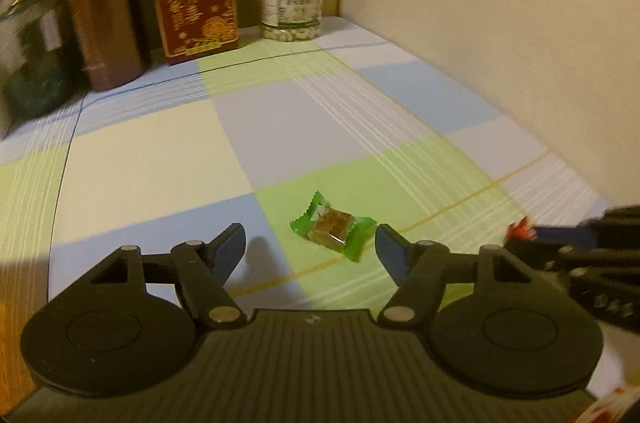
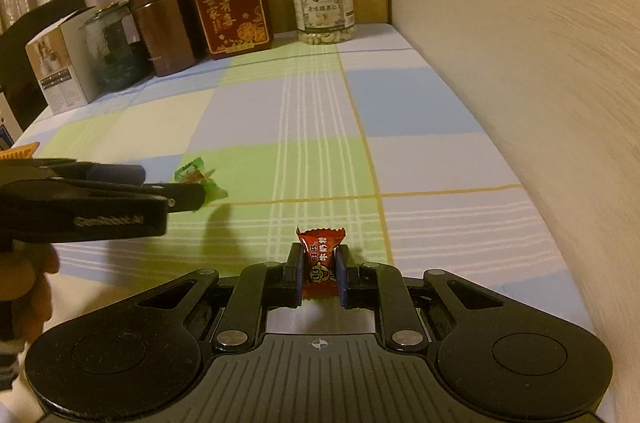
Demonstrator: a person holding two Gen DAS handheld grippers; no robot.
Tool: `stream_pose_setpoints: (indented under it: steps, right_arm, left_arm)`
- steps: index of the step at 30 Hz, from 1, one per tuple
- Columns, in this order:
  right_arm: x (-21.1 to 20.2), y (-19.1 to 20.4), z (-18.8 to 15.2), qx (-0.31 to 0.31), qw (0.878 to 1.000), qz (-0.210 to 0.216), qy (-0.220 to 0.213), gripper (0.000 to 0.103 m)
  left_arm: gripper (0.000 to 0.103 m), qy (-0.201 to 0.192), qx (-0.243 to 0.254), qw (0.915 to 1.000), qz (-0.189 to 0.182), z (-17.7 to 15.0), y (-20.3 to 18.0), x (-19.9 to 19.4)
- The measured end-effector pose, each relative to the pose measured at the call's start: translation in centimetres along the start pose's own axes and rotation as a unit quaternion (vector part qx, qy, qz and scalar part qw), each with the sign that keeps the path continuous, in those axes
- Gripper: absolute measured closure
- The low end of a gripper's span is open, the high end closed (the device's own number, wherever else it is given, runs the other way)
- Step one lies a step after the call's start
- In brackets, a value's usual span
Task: Organize snacks
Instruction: 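Grasp the red wrapped candy with the right tool while the left tool grasps the green candy, then carry both held candies back over the orange tray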
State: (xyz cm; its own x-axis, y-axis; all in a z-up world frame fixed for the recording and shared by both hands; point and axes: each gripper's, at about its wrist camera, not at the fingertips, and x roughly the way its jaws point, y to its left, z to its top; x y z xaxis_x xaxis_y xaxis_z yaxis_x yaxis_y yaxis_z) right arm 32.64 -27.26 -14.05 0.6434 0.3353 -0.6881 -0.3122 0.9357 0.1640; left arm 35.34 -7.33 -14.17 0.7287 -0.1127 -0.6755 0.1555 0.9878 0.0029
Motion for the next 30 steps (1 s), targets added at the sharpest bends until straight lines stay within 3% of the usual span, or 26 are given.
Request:
stream_pose_setpoints:
  steps: [6,10,13,18,30]
  right_arm:
    - [-0.4,0.1,-0.3,0.008,1.0,0.0,-0.003,0.087]
    - [-0.3,0.1,-0.3,0.013,1.0,-0.001,-0.002,0.087]
    - [-0.4,0.1,-0.4,0.019,1.0,-0.002,-0.001,0.087]
    - [-0.8,0.4,-0.5,0.027,1.0,-0.002,0.004,0.087]
    - [-5.3,3.3,-0.2,0.041,0.999,0.003,0.013,0.087]
  left_arm:
    - [0.049,-0.002,0.039,0.9991,-0.018,0.4,-0.3,1.4]
    - [0.072,0.001,0.049,0.9982,-0.036,0.9,-0.4,1.6]
    - [0.078,0.011,0.034,0.9988,-0.035,0.9,-0.4,1.2]
    - [0.08,0.026,-0.009,0.9993,-0.027,-0.3,-0.1,-1.1]
    - [0.08,0.013,-0.082,0.9964,-0.021,-4.8,0.2,-10.5]
